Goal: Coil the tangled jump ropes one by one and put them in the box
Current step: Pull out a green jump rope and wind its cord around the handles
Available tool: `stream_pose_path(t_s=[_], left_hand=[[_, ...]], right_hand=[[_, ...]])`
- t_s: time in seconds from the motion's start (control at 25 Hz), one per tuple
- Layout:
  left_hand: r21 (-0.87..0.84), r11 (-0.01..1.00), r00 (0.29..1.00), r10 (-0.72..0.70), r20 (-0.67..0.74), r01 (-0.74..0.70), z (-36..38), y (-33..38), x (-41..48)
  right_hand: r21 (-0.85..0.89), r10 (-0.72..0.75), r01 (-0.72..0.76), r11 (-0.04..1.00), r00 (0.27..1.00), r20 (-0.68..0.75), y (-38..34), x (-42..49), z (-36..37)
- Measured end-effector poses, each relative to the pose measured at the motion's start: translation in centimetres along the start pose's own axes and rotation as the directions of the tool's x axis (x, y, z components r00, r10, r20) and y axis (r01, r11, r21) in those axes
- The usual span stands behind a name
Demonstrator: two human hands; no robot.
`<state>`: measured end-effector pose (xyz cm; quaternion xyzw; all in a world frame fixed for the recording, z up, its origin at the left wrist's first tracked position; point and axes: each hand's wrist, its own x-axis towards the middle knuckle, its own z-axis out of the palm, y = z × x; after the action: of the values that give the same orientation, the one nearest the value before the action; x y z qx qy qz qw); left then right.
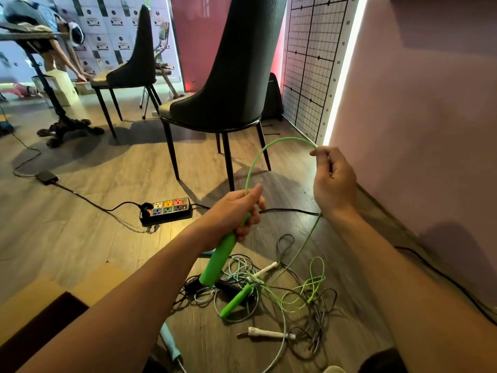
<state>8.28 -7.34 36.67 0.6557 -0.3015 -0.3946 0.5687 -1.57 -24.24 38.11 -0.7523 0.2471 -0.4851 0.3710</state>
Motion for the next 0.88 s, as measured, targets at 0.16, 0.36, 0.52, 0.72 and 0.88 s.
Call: stream_pose_path(t_s=[0.16, 0.36, 0.52, 0.72, 0.88], left_hand=[[-0.033, 0.993, 0.991, -0.112, 0.073, 0.114, -0.9, 0.3, -0.1], [0.198, 0.929, 0.912, -0.352, 0.211, 0.312, -1.0, -0.3, -1.0], [-0.166, 0.964, 0.931, -0.143, 0.336, 0.208, -1.1, 1.1, -1.1], [-0.906, 0.422, 0.951, 0.262, 0.167, 0.043, -1.4, 2.1, -0.4], [-0.909, 0.202, 0.926, 0.18, -0.332, -0.365, -3.1, 2.5, 0.3]], right_hand=[[0.005, 0.06, -0.06, 0.998, 0.985, -0.164, -0.1, 1.0, -0.2], [-0.013, 0.326, -0.349, 0.937, 0.888, -0.324, 1.0, 1.9, -2.4], [-0.087, 0.303, -0.294, 0.952, 0.945, 0.124, 1.3, 0.3, -1.2], [-0.112, 0.081, -0.032, 0.993, 0.877, 0.474, 0.5, -0.6, -0.4], [-0.21, 0.111, 0.116, 0.971, 0.559, 0.822, 0.5, -1.7, 0.0]])
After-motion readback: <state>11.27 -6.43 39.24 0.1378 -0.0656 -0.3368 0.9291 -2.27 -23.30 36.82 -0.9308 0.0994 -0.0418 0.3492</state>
